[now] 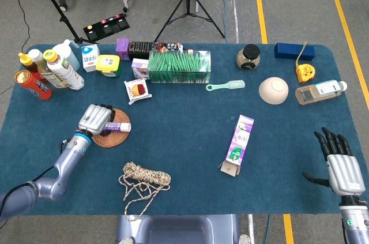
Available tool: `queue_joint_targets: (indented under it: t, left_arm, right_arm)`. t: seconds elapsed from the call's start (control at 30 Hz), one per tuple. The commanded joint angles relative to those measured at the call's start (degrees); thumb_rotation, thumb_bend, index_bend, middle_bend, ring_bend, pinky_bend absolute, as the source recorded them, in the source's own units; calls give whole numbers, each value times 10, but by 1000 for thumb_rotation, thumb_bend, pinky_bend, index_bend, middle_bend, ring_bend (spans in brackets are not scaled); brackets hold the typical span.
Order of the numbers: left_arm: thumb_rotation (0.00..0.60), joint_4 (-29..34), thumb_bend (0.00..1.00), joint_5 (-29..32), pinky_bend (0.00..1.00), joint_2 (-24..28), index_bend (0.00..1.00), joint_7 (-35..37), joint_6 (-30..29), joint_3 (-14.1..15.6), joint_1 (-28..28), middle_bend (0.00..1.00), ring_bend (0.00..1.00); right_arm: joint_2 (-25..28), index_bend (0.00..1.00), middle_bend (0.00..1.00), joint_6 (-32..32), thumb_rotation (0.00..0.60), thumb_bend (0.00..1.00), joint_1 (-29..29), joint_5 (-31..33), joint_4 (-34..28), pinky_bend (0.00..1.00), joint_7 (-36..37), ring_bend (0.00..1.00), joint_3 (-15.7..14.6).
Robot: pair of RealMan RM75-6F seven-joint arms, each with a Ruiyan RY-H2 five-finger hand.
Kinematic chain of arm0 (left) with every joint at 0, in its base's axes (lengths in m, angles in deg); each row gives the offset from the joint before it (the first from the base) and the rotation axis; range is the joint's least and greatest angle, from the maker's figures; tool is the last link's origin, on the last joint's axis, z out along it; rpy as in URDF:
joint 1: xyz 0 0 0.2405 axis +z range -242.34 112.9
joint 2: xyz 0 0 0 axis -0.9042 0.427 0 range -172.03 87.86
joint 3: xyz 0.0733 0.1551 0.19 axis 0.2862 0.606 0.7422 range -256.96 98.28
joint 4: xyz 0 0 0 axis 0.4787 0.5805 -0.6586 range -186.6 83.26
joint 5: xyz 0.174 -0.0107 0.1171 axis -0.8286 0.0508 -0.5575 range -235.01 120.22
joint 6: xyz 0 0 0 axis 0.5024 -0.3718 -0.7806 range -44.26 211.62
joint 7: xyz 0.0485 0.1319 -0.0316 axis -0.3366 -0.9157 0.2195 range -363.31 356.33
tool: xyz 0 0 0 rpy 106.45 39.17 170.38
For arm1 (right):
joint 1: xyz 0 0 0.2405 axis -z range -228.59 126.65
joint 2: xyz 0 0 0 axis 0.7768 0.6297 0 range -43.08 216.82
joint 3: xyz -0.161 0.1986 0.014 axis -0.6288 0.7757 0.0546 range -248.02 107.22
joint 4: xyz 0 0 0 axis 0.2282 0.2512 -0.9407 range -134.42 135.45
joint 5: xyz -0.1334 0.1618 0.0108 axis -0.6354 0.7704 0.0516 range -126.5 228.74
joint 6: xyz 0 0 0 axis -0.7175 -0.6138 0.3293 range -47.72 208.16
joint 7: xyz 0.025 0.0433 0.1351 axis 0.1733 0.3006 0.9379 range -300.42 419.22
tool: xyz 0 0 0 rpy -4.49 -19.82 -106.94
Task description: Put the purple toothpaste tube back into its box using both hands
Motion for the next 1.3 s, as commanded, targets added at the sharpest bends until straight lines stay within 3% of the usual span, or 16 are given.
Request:
queue_joint_targets:
  t: [0.03,0.33,0.8,1.13,1.3]
  left_arm:
    - [600,-1,261,-7,460,0,594,7,-4,1,0,409,391]
    - [600,-3,309,-30,509,5,646,32,-21,2,6,458,429]
    - [600,49,325,-62,526,64,687,34,-56,2,16,498,447]
    - [600,133,325,-38,529,144,690,-8,-34,-4,5,502,449]
    - [600,191,325,1,529,194,691,-44,-21,-11,-4,508,449]
  right_arm:
    - [0,0,0,0,504,0,0,0,0,0,0,0,-1]
    - [-1,0,0,1,500,0,-1,-2,-1,0,-2,0,-2]
    - [-1,0,0,3,502,0,-2,-5,-5,0,-7,0,-6]
    - [8,13,0,38,497,0,-26,-13,3,0,-1,0,-5]
    - [39,24,10,76,498,0,-69,-63,19,3,26,2,-7]
